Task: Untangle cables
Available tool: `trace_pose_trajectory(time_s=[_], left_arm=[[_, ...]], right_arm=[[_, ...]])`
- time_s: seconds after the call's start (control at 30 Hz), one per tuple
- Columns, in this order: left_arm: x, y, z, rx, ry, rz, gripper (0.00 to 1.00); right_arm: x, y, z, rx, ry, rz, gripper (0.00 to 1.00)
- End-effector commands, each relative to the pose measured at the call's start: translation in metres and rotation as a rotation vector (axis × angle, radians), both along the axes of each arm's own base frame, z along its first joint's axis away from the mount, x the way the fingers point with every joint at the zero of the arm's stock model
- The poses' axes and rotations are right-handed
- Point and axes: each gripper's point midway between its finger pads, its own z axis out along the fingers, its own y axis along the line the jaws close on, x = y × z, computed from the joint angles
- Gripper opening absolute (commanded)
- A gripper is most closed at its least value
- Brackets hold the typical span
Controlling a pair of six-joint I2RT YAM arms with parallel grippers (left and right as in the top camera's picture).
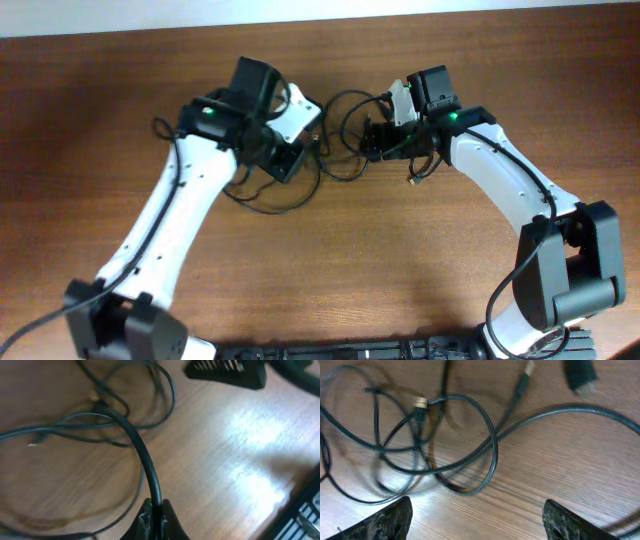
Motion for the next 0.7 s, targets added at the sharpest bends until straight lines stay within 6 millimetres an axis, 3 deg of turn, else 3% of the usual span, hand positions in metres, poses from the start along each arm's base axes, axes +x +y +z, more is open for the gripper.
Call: trace_pose_trajectory(time_s=[0.0, 0.13, 0.3, 0.33, 0.37, 0.43, 0.67], left_arm=[[0.019, 0.044, 0.042, -0.044, -0.118, 0.126, 0.00], [0.045, 0.101, 0.049, -0.045, -0.171, 0.286, 0.00], [0.065, 0.143, 0.056, -0.046, -0.233, 0.397, 0.18], [0.065, 0.145, 0.056, -0.048, -0.230, 0.408, 0.41], [0.064, 0.144, 0.055, -0.064, -0.211, 0.440, 0.76], [0.061, 0.133, 0.055, -0.106, -0.182, 0.439, 0.80], [0.040, 0.088, 0.027, -0.103, -0.033, 0.327, 0.72]], right_arm=[[0.002, -0.018, -0.008, -0.116, -0.003, -0.037, 0.83], [-0.001, -0.020, -0.009, -0.130, 0.008, -0.040, 0.83], [-0.003, -0.021, -0.010, -0.132, 0.018, -0.039, 0.83], [-0.003, -0.021, -0.010, -0.131, 0.019, -0.038, 0.83], [-0.003, -0.019, -0.010, -0.125, 0.020, -0.035, 0.84], [-0.004, -0.019, -0.010, -0.122, 0.020, -0.034, 0.84], [-0.003, -0.019, -0.010, -0.122, 0.020, -0.034, 0.84]])
